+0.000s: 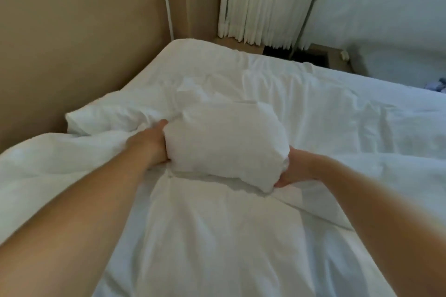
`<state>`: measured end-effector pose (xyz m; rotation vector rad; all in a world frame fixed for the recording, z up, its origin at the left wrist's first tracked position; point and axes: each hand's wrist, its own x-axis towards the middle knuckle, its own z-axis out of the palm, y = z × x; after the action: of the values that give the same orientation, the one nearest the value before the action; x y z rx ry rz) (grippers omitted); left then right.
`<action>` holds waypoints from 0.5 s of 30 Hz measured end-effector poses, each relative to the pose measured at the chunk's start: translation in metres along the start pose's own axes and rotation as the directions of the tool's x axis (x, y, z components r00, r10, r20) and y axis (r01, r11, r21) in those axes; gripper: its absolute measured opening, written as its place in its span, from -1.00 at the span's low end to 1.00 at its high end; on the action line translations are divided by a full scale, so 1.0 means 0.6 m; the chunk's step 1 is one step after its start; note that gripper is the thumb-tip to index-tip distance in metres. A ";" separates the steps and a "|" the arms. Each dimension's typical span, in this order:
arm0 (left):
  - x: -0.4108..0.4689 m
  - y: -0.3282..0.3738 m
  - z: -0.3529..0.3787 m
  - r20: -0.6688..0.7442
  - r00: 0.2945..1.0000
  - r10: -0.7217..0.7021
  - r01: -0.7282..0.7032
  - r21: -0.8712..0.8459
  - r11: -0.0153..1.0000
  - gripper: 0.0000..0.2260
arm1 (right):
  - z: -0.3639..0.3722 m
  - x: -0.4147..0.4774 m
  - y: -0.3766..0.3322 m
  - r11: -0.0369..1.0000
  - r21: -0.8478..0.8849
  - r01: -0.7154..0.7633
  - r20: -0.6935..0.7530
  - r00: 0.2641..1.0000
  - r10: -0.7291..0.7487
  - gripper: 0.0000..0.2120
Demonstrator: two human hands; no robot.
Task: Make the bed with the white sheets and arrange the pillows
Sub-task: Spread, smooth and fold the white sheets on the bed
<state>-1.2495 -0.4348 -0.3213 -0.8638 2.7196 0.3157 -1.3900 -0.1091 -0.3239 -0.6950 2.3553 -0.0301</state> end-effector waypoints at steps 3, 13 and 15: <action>0.003 0.007 -0.059 -0.272 0.950 -0.154 0.128 -0.111 0.986 -0.77 | -0.063 0.002 0.011 0.995 -0.046 -0.086 -0.387 0.920 0.062 -0.36; 0.006 -0.005 0.072 -0.386 0.922 0.028 0.034 0.153 0.988 -0.49 | 0.031 0.018 0.019 0.896 -0.322 -0.307 -0.449 0.882 0.141 -0.17; 0.017 -0.012 0.064 -0.243 0.970 0.019 0.017 0.145 0.989 -0.39 | 0.046 0.035 0.015 0.928 -0.256 -0.271 -0.343 0.923 0.175 -0.20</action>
<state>-1.2464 -0.4350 -0.3616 -0.9133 2.9222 0.0075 -1.3904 -0.1072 -0.3596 -0.5859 2.7711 0.3504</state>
